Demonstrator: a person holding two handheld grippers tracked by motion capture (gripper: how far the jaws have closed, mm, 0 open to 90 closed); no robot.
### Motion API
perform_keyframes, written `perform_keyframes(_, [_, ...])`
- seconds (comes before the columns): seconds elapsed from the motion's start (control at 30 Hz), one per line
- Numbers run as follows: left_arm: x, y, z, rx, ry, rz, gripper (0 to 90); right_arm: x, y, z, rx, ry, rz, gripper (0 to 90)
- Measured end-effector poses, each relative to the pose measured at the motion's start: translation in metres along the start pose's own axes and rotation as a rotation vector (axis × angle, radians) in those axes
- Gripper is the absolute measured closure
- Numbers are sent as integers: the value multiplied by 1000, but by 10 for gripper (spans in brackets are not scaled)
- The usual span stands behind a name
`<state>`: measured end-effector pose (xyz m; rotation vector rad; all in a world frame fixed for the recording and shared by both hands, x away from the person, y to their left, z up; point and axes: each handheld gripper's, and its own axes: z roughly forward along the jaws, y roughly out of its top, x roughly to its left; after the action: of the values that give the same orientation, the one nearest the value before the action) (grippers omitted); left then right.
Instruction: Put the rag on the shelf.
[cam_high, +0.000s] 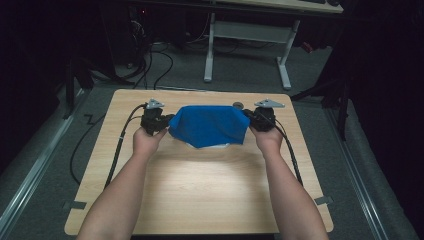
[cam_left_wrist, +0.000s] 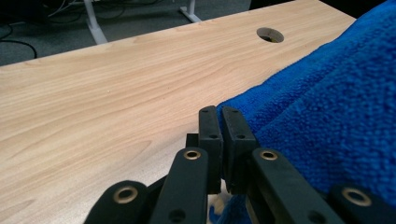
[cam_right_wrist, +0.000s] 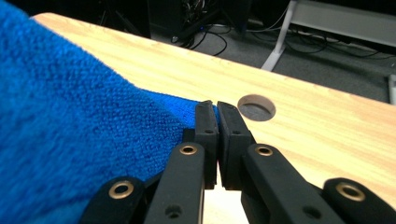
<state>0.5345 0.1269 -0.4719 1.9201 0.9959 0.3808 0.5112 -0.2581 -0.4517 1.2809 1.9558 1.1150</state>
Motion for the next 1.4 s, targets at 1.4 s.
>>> perform_keyframes(1.4, [12,-20,-17,-22,34,-92,603,-5,-19,-8,27,-37,51,679])
